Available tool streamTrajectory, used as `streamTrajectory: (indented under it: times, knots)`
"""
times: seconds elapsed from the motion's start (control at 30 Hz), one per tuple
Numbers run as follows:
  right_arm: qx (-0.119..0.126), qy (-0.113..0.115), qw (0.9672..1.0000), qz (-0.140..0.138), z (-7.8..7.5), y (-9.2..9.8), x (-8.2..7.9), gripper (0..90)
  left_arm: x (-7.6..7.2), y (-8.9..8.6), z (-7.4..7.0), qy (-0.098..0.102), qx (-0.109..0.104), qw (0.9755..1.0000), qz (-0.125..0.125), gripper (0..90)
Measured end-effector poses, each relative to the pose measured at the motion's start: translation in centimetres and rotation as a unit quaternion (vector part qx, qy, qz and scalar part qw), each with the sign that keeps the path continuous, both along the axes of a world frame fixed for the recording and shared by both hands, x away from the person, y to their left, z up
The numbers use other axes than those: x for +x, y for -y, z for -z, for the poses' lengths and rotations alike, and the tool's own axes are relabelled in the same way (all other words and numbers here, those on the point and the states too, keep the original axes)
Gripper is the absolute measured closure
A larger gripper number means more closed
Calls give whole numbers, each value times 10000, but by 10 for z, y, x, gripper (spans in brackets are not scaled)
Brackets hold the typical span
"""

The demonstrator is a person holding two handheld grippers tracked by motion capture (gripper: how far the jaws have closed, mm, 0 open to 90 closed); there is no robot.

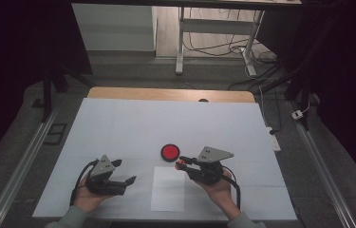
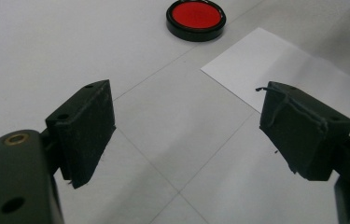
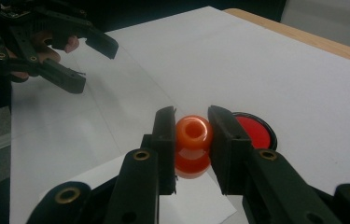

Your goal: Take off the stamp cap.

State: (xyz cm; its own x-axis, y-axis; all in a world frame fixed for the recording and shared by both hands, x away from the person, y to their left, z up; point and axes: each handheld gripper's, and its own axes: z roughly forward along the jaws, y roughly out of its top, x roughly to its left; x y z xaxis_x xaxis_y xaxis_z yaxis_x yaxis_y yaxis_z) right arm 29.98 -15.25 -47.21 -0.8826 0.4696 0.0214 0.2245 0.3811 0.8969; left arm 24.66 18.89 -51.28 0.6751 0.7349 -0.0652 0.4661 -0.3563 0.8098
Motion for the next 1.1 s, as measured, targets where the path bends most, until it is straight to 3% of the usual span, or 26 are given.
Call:
streamTrajectory:
  times: [0.57, 1.1]
  knots:
    - [84, -11, 10000, -8, 0, 1, 0, 720, 7, 15, -3, 116, 19, 9998, 145, 196]
    - [102, -41, 9999, -16, 0, 0, 0, 720, 17, 43, -4, 225, 172, 9982, 523, 203]
